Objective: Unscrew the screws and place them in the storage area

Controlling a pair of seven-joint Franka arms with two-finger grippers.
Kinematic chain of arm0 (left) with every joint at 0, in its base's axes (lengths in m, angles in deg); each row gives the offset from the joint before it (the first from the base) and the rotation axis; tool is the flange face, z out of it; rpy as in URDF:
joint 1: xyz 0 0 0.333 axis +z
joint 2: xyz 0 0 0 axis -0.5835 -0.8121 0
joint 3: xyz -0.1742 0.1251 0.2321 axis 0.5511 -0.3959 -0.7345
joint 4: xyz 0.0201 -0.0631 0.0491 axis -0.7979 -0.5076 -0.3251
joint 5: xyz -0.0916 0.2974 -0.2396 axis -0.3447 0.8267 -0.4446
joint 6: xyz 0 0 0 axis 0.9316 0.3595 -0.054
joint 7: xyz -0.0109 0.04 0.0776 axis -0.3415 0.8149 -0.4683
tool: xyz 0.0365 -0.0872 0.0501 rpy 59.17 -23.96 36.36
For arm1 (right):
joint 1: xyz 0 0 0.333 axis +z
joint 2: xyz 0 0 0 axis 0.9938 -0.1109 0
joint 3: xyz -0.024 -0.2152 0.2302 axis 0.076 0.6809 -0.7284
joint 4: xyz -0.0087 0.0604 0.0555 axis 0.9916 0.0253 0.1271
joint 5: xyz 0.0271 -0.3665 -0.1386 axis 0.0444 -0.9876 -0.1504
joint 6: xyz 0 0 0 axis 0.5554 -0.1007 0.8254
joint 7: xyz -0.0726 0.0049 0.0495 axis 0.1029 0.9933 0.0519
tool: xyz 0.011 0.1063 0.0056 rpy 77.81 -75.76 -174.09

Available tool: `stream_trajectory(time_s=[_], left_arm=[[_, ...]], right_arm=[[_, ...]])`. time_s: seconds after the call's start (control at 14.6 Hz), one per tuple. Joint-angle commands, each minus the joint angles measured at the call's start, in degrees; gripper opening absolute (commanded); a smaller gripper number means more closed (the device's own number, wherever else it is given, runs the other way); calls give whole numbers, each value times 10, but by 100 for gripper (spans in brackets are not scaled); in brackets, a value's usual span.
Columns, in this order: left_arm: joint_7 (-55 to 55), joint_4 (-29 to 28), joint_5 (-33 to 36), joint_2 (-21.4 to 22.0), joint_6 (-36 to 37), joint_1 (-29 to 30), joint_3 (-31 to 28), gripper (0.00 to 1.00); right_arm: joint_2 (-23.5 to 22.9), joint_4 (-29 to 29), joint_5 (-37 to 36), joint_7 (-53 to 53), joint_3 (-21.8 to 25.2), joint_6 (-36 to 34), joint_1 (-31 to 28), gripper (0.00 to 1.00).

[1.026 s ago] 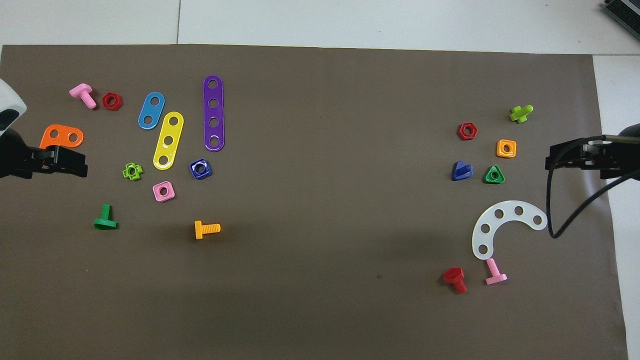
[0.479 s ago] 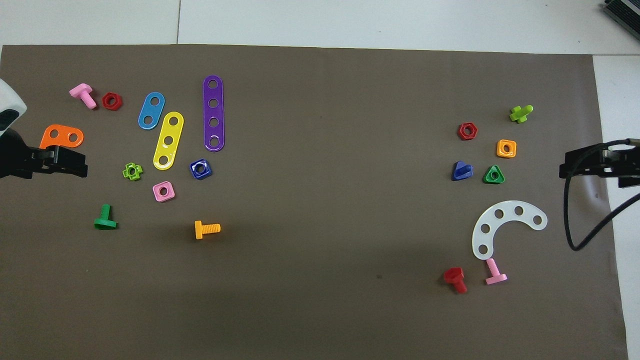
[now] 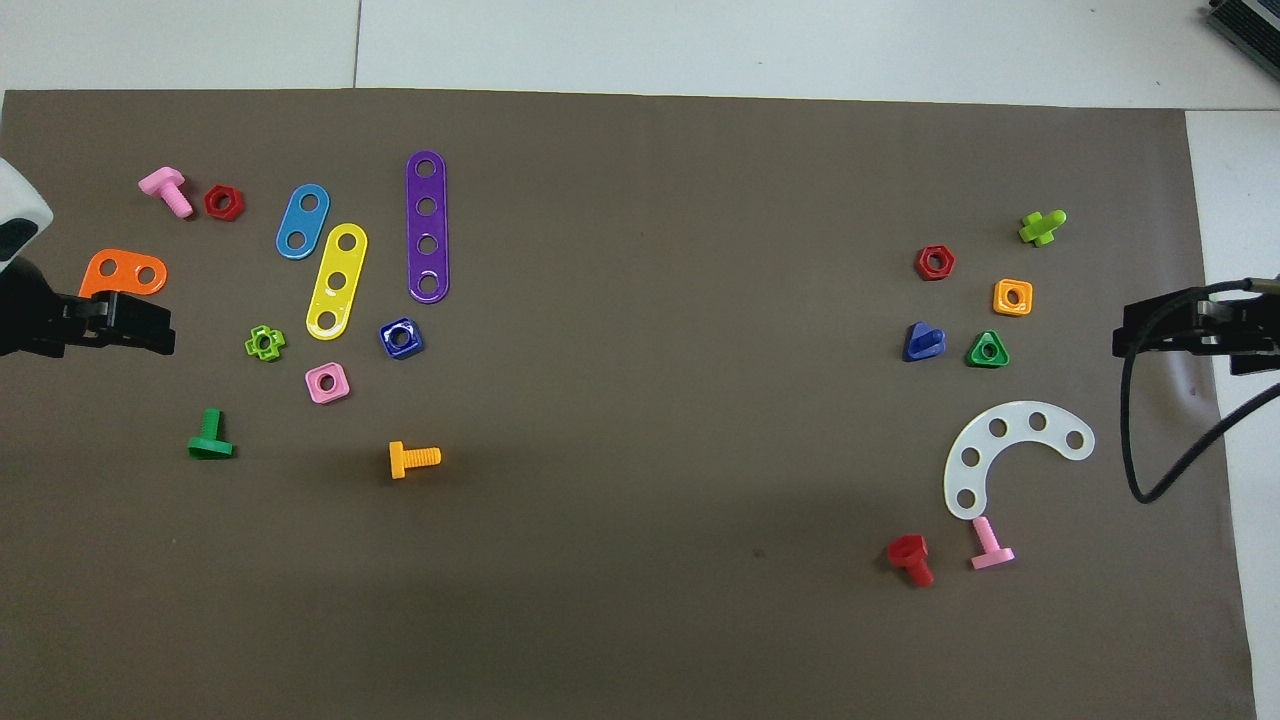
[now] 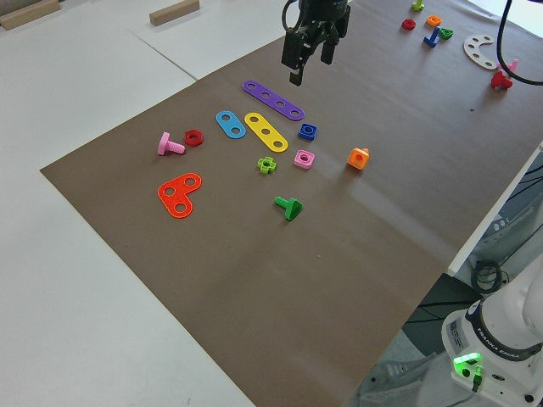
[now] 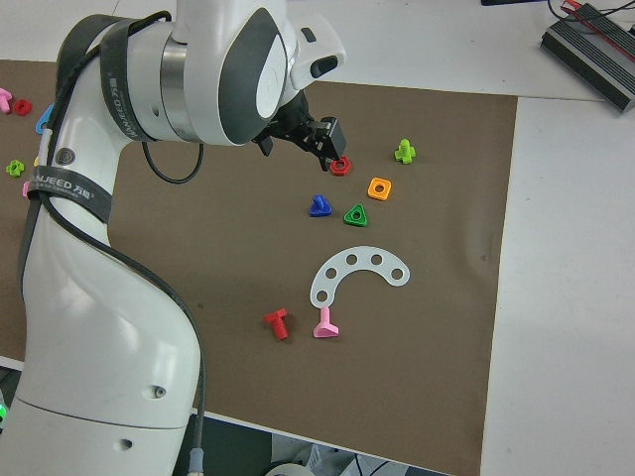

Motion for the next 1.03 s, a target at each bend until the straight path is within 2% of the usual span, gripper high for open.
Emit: stream_trajectory(time_s=[0.0, 0.14, 0.96], left_arm=[[2, -14, 2, 12, -10, 7, 4, 100], [2, -14, 2, 12, -11, 7, 4, 100], [2, -14, 2, 12, -11, 7, 4, 100]], right_arm=[[0, 1, -4, -6, -18, 3, -31, 100], [0, 0, -4, -8, -34, 3, -38, 100], [2, -1, -9, -3, -32, 5, -40, 100]])
